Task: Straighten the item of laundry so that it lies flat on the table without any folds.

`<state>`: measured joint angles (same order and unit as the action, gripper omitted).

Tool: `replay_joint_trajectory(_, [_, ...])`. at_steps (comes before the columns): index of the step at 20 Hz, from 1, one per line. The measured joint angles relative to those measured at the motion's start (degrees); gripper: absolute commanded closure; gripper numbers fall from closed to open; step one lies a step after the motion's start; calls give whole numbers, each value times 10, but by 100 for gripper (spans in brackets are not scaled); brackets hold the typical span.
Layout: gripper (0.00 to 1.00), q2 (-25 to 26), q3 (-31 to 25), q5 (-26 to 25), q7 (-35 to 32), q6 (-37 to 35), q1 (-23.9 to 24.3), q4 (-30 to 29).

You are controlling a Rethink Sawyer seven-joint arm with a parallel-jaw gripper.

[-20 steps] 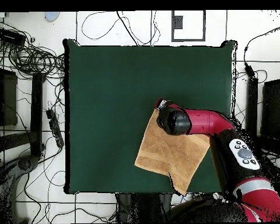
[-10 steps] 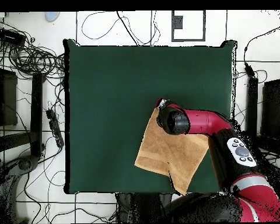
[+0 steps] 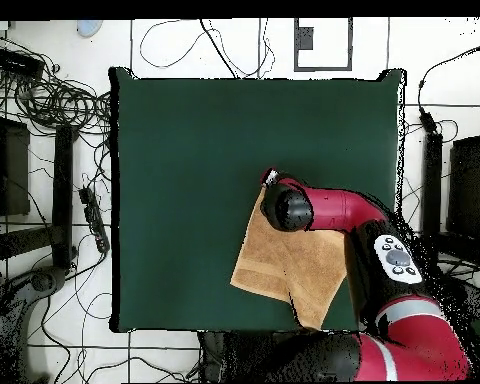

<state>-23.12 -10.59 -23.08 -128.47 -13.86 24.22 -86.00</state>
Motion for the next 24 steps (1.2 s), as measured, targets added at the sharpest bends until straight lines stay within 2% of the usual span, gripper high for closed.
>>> replay_joint_trajectory(6, [0,-31,18,31,0,0,-29,-17])
replay_joint_trajectory(10, [0,-70,31,55,0,0,-49,-40])
replay_joint_trajectory(15, [0,-99,36,75,0,0,-52,-54])
replay_joint_trajectory(24, [0,-94,42,81,0,2,-49,-48])
